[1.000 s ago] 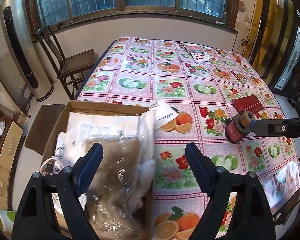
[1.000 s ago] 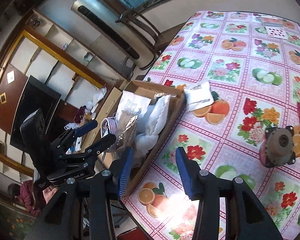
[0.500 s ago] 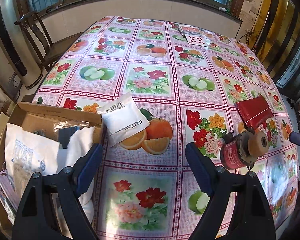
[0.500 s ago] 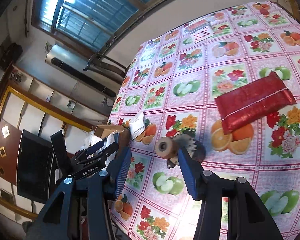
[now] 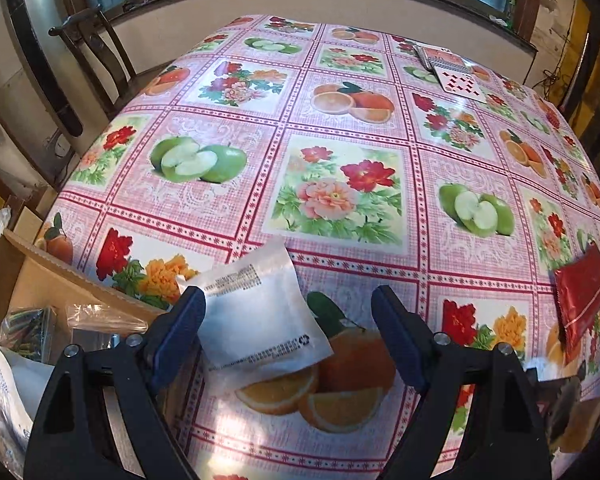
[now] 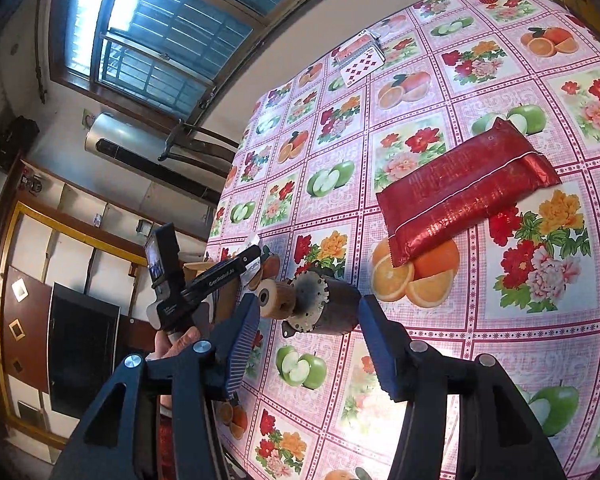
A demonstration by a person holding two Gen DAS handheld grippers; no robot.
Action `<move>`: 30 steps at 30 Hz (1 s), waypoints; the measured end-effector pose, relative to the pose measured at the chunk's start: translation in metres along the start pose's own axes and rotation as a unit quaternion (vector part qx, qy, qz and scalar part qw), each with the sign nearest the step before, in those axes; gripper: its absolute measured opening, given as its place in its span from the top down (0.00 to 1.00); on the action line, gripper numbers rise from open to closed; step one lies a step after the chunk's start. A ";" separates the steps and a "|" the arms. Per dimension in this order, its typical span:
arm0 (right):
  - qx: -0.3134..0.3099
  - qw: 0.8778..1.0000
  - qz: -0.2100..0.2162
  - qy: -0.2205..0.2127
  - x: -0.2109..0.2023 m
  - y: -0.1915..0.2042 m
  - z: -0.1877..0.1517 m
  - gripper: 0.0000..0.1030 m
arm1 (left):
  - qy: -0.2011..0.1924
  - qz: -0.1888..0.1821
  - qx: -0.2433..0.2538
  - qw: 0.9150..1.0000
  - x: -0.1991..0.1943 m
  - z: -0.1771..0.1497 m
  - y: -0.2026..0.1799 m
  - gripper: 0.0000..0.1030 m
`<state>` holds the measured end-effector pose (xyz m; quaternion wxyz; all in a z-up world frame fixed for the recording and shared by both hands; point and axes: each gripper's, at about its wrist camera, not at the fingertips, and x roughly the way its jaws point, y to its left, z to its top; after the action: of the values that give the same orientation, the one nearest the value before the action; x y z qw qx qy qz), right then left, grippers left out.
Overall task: Organize soft objects
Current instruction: 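Move both tools back toward the small white sachet and red foil packet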
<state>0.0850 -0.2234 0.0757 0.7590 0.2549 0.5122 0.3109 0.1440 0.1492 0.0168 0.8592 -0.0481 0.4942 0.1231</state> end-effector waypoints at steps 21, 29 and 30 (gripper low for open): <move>0.016 1.000 -0.003 -0.004 -0.011 -0.021 0.002 0.43 | 0.018 -0.082 0.021 0.996 0.014 -0.014 -0.031 0.00; 0.024 1.000 0.001 0.000 0.001 -0.021 0.002 0.41 | -0.006 -0.115 0.034 0.993 -0.023 -0.007 -0.037 0.00; 0.023 1.000 0.004 0.002 0.003 -0.019 0.001 0.41 | -0.007 -0.106 0.028 0.994 -0.020 -0.001 -0.031 0.00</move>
<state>0.0911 -0.2344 0.0605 0.7504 0.2739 0.5200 0.3026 0.1413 0.1160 0.0322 0.8717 -0.0751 0.4840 0.0178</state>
